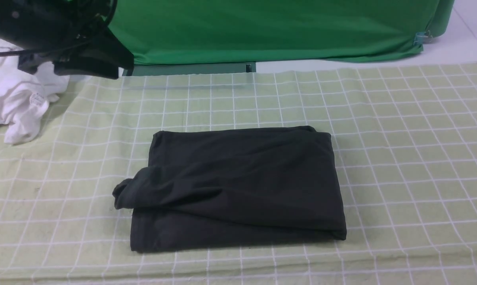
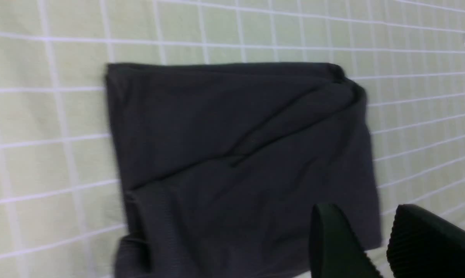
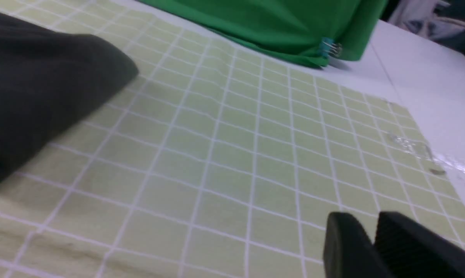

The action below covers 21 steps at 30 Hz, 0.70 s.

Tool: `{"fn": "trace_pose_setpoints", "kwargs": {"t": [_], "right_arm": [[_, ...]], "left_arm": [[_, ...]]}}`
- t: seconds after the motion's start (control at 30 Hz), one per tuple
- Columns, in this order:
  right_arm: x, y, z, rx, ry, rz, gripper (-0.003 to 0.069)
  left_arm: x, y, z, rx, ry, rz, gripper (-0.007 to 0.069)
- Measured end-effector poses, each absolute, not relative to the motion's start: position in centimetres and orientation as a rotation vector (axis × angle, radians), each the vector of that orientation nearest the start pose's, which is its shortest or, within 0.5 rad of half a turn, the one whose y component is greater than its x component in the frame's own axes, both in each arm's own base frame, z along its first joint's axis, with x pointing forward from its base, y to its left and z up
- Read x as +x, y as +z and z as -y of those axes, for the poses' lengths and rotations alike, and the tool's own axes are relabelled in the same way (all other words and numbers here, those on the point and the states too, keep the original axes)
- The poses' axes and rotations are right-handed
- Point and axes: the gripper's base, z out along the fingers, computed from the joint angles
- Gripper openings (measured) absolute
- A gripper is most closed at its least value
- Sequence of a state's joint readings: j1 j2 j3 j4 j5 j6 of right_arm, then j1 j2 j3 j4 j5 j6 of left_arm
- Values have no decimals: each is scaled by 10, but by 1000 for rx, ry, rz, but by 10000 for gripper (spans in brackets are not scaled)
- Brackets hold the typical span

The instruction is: Fold a long-sleeved shirt over a green coffee tablecloth.

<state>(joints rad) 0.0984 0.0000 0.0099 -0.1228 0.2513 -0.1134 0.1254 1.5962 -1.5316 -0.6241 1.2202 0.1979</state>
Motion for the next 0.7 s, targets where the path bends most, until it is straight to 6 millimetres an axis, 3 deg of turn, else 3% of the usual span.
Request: {"fn": "trace_pose_setpoints", "kwargs": {"t": [0.23, 0.43, 0.57, 0.7], "right_arm": [[56, 187, 0, -226, -158, -1731, 132], [56, 187, 1, -210, -172, -1733, 141], [56, 187, 2, -194, -185, -1735, 153], [56, 187, 2, -194, -186, -1735, 167]], "left_arm": [[315, 381, 0, 109, -503, -2564, 104], [293, 406, -1, 134, -423, -2473, 23], [259, 418, 3, 138, -395, -2413, 15], [218, 404, 8, 104, -386, -2361, 15]]}}
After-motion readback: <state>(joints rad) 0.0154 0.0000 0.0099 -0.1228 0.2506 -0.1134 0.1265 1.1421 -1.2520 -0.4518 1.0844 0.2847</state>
